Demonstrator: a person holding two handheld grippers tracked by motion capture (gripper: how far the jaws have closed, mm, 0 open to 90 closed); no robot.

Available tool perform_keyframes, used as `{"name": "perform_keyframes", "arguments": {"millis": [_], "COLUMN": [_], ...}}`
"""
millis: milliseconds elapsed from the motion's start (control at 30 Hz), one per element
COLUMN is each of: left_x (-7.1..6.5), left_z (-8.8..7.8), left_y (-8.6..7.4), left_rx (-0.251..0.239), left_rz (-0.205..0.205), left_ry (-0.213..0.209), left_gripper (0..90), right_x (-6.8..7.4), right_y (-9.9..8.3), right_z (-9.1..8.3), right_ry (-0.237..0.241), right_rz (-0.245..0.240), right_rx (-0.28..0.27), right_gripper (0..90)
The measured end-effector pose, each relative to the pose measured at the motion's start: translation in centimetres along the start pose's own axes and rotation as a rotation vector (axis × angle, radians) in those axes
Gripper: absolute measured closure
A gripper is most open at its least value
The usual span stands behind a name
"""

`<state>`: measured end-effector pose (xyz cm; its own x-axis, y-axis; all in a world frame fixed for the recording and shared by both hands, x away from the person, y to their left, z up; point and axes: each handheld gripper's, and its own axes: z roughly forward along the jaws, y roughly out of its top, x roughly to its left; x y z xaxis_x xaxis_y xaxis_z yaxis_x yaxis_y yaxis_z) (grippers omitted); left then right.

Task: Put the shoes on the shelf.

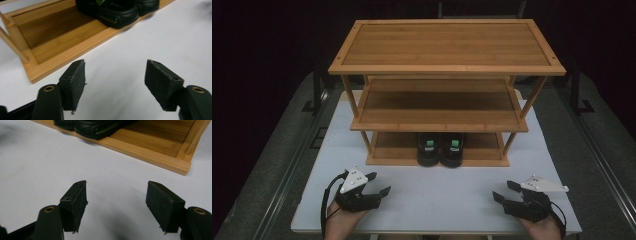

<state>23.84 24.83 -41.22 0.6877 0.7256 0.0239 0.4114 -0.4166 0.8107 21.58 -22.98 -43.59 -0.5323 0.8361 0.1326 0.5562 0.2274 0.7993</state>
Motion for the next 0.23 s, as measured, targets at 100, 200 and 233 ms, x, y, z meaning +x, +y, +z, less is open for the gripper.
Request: {"name": "perform_keyframes", "arguments": {"millis": [100,200,233], "left_x": [-0.01,-0.05,-0.03], "left_z": [-0.12,-0.20,-0.27], "left_y": [-0.22,-0.44,-0.54], "left_rx": [-0.003,-0.004,-0.011], "left_rz": [-0.003,-0.005,-0.008], "left_ry": [0.003,-0.001,0.002], "left_gripper": [31.9,31.3,31.3], "right_x": [-0.19,-0.37,-0.40], "right_y": [-0.36,-0.67,-0.76], "right_z": [-0.27,-0.49,-0.59], "right_ry": [0.001,0.003,0.003], "right_rz": [0.005,0.014,0.018], "right_rx": [0.001,-0.002,-0.007], "right_gripper": [32.3,32.1,32.0]}}
